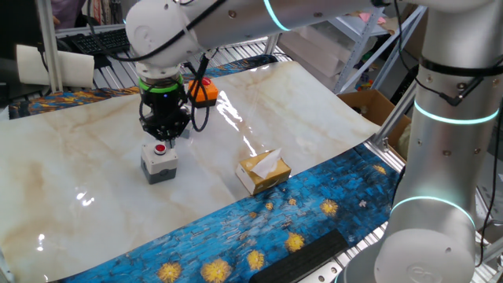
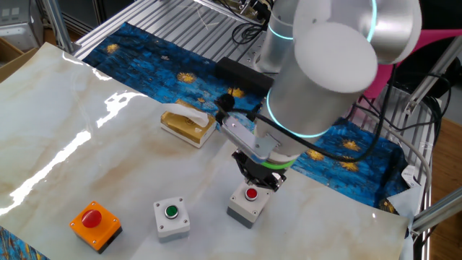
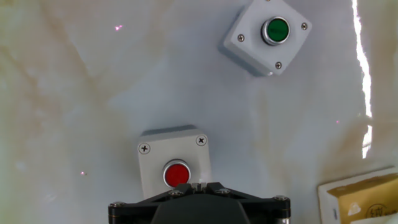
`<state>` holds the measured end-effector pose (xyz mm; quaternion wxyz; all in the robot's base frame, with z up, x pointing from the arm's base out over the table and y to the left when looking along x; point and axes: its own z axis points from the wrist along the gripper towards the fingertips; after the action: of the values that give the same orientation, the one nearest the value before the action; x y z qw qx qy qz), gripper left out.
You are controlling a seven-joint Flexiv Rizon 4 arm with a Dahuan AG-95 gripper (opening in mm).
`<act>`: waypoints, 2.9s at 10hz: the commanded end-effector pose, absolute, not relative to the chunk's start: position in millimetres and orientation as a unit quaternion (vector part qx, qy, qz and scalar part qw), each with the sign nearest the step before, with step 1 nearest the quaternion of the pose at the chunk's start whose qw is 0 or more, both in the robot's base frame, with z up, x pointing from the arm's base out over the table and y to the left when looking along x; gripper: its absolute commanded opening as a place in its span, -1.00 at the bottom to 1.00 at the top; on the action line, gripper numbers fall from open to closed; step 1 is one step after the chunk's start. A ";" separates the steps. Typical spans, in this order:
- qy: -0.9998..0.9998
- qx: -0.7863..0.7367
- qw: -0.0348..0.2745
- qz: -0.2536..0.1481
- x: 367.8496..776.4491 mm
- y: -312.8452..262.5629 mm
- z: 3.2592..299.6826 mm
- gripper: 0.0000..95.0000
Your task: Press three buttons from left to right in sequence
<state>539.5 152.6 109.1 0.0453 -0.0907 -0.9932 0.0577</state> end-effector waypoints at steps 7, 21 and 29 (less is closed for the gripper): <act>-0.983 -0.177 0.055 -0.011 540.1 153.4 108.6 -1.00; -0.979 -0.196 0.053 -0.009 539.9 155.4 107.0 -1.00; -0.974 -0.221 0.039 -0.008 542.4 159.3 105.0 -1.00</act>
<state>541.2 159.6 105.0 0.0371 -0.2216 -0.9744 -0.0076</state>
